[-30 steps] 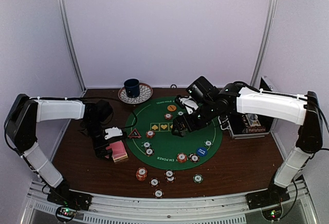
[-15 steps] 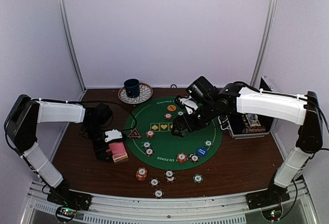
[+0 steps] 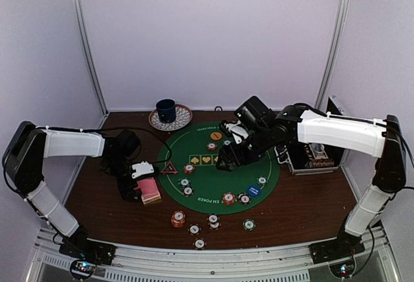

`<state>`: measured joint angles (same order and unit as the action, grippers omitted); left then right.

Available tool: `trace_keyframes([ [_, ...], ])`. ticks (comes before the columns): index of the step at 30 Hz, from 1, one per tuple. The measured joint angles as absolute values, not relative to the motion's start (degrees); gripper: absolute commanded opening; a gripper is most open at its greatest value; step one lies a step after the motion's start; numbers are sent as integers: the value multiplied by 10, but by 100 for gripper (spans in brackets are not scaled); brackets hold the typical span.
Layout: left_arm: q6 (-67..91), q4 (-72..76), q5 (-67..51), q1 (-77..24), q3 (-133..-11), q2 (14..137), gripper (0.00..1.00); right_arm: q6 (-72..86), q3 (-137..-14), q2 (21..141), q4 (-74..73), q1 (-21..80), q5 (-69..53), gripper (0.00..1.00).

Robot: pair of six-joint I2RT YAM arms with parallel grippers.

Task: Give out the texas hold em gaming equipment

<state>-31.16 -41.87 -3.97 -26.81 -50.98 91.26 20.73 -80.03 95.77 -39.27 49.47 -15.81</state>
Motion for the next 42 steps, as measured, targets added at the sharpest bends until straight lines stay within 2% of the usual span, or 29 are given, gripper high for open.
trace_keyframes([
  [9, -321, -418, -48, -268, -502, 912, 57, 211, -795, 958, -391, 495, -166, 78],
  [16, -328, -418, -57, -268, -498, 903, 19, 213, -795, 958, -389, 495, -172, 77],
  [22, -332, -420, -58, -268, -497, 885, 2, 217, -795, 959, -384, 494, -186, 76],
  [25, -336, -425, -58, -268, -500, 877, 0, 225, -795, 963, -376, 491, -197, 77],
  [31, -338, -469, -60, -268, -538, 872, 0, 253, -804, 988, -341, 487, -250, 87],
  [42, -335, -545, -99, -268, -623, 838, 0, 378, -839, 1084, -176, 487, -415, 90],
])
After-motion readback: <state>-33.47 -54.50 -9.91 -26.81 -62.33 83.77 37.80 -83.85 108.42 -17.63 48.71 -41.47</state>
